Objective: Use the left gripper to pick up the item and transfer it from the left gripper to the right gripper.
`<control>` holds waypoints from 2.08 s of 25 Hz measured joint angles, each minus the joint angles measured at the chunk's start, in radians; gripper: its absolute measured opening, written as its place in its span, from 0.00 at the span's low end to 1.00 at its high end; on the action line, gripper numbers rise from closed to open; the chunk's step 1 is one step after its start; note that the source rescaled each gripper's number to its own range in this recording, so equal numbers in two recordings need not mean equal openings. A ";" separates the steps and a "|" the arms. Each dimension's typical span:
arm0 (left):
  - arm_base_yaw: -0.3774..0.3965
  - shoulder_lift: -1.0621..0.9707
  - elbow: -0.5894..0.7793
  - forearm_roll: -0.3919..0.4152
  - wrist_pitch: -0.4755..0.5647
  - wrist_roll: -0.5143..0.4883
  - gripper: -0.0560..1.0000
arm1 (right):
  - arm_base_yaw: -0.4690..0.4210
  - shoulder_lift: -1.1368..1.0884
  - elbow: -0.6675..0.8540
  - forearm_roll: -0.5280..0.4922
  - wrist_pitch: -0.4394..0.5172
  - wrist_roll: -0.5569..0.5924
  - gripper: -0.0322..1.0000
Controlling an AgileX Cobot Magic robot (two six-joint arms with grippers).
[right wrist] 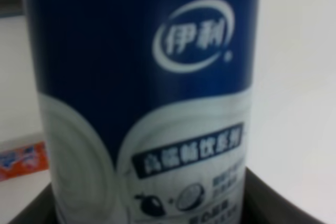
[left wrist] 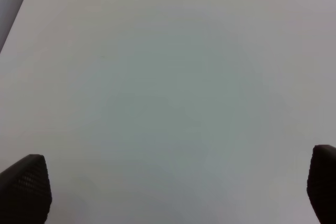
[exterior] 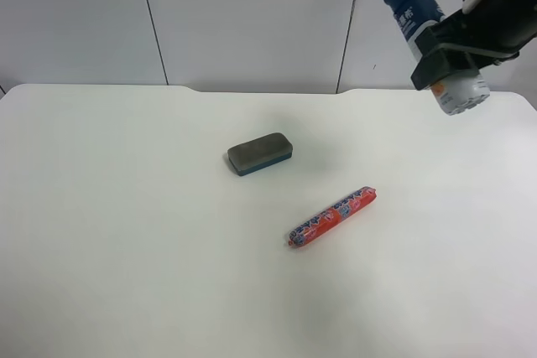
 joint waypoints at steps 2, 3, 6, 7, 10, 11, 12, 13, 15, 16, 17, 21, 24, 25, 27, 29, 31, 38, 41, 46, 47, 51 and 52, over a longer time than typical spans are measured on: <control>0.000 0.000 0.000 0.000 0.000 -0.001 0.99 | -0.034 0.016 0.000 0.000 0.000 -0.004 0.03; 0.000 0.000 0.000 0.000 0.000 -0.001 0.99 | -0.047 0.030 0.000 0.000 -0.001 -0.008 0.03; 0.000 0.000 0.000 0.000 0.000 -0.001 0.99 | -0.066 0.083 0.000 0.007 -0.004 -0.029 0.03; 0.000 0.000 0.000 0.000 0.000 -0.001 0.99 | -0.066 0.099 0.000 0.007 -0.008 -0.034 0.03; 0.000 0.000 0.000 0.000 0.000 -0.001 0.99 | -0.066 0.155 0.000 0.000 -0.033 -0.044 0.03; 0.000 0.000 0.000 0.000 0.000 -0.001 0.99 | -0.066 0.170 0.000 -0.008 -0.044 -0.045 0.03; 0.000 0.000 0.000 0.000 0.000 0.000 0.99 | -0.066 0.184 0.000 -0.016 -0.055 -0.045 0.03; 0.000 0.000 0.000 0.000 0.000 0.000 0.99 | -0.066 0.203 0.000 -0.028 -0.066 -0.046 0.03; 0.000 0.000 0.000 0.000 0.000 0.000 0.99 | -0.067 0.232 0.000 -0.042 -0.087 -0.046 0.03; 0.000 0.000 0.000 0.000 0.000 0.000 0.99 | -0.067 0.232 0.000 -0.042 -0.087 -0.046 0.03; 0.000 0.000 0.000 0.000 0.000 0.000 0.99 | -0.067 0.247 0.000 -0.046 -0.096 -0.047 0.03; 0.000 0.000 0.000 0.000 0.000 0.000 0.99 | -0.067 0.305 0.000 -0.050 -0.123 -0.061 0.03; 0.000 0.000 0.000 0.000 0.000 -0.001 0.99 | -0.067 0.350 0.000 -0.064 -0.142 -0.063 0.03; 0.000 0.000 0.000 0.000 0.000 -0.001 0.99 | -0.067 0.364 0.000 -0.070 -0.144 -0.063 0.03; 0.000 0.000 0.000 0.000 0.000 -0.001 0.99 | -0.067 0.390 -0.001 -0.083 -0.150 -0.063 0.03; 0.000 0.000 0.000 0.000 0.000 -0.001 0.99 | -0.067 0.414 -0.001 -0.087 -0.166 -0.063 0.03; 0.000 0.000 0.000 0.000 0.000 -0.001 0.99 | -0.067 0.430 -0.001 -0.098 -0.179 -0.063 0.03; 0.000 0.000 0.000 0.000 0.000 -0.001 0.99 | -0.107 0.502 -0.002 -0.124 -0.193 -0.061 0.03; 0.000 0.000 0.000 0.000 0.000 -0.001 0.99 | -0.132 0.514 -0.002 -0.125 -0.197 -0.061 0.03; 0.000 0.000 0.000 0.000 0.000 -0.002 0.99 | -0.138 0.520 -0.002 -0.124 -0.208 -0.060 0.03; 0.000 0.000 0.000 0.000 0.000 -0.002 0.99 | -0.138 0.520 -0.002 -0.124 -0.215 -0.060 0.03; 0.000 0.000 0.000 0.000 0.000 -0.002 0.99 | -0.138 0.520 -0.002 -0.124 -0.219 -0.060 0.03; 0.000 0.000 0.000 0.000 0.000 -0.002 0.99 | -0.138 0.520 -0.002 -0.124 -0.219 -0.060 0.03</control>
